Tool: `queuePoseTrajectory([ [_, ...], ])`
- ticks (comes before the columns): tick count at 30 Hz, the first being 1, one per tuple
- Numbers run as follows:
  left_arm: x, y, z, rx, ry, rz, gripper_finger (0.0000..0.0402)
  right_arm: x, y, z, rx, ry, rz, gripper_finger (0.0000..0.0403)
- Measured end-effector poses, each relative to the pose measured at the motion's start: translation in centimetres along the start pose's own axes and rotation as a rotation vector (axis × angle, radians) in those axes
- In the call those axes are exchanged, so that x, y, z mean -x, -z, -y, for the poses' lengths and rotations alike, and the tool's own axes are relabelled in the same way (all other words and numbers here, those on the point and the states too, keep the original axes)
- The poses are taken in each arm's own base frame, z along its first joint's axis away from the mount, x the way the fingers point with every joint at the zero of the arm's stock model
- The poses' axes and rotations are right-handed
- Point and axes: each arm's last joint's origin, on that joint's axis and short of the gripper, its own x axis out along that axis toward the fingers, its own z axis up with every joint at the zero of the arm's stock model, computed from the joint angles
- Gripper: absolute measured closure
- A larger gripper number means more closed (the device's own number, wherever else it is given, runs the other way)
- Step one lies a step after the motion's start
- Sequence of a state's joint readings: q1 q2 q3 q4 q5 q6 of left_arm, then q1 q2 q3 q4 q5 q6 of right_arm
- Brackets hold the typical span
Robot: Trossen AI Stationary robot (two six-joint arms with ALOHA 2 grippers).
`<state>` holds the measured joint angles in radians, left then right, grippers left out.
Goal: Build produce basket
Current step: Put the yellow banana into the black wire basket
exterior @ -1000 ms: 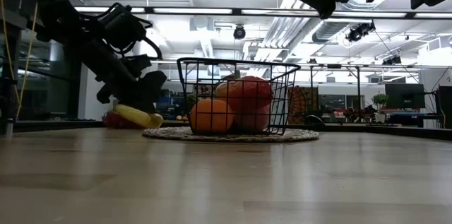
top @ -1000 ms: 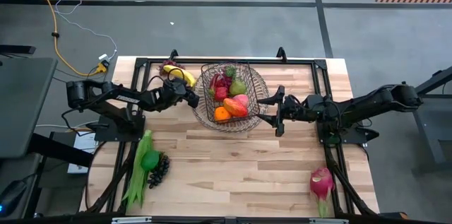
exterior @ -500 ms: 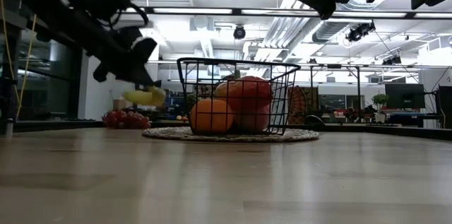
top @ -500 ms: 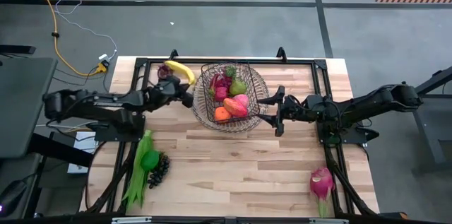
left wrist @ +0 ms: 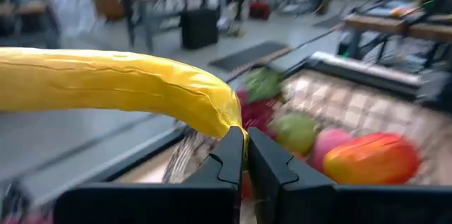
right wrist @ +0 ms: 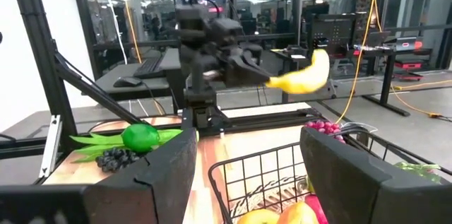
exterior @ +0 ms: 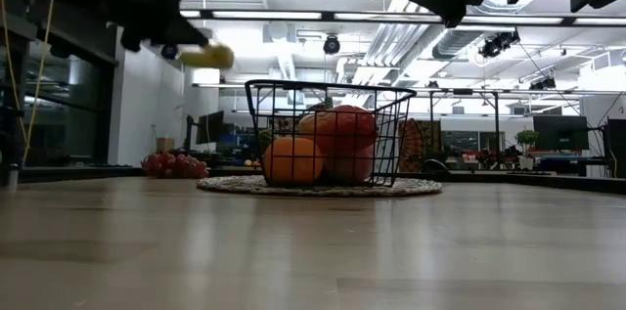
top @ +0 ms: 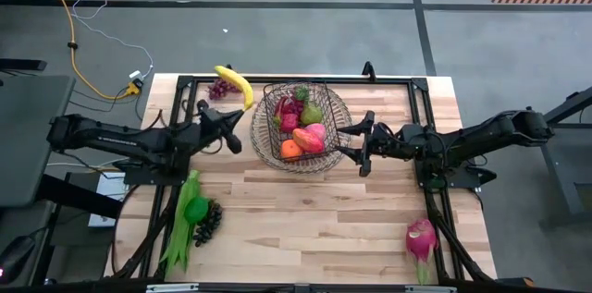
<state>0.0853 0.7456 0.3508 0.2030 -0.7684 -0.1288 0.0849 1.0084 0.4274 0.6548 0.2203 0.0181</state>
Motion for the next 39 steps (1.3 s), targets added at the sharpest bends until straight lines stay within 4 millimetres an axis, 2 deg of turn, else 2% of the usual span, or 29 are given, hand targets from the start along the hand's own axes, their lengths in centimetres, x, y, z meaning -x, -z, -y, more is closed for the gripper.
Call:
queuePoseTrajectory([
  [8,2.1,-1.8,2.7,-0.054,0.168,0.185,0.0401,0.0,0.0,0.0,0.0,0.0,0.0,0.0159],
  [14,2.6,-2.3,4.1,-0.025,0.284,0.265,0.0401,0.0,0.0,0.0,0.0,0.0,0.0,0.0159],
  [19,2.0,-3.1,5.6,-0.035,0.351,0.246,0.0401,0.0,0.0,0.0,0.0,0.0,0.0,0.0159],
  [24,0.9,-3.6,7.9,-0.091,0.447,0.188,0.0401,0.0,0.0,0.0,0.0,0.0,0.001,0.0159],
  [29,-0.1,-3.6,9.5,-0.125,0.457,0.138,0.0401,0.0,0.0,0.0,0.0,0.0,0.001,0.0159],
  [39,-0.4,-3.6,9.9,-0.136,0.442,0.125,0.0401,0.0,0.0,0.0,0.019,0.0,0.001,0.0159],
])
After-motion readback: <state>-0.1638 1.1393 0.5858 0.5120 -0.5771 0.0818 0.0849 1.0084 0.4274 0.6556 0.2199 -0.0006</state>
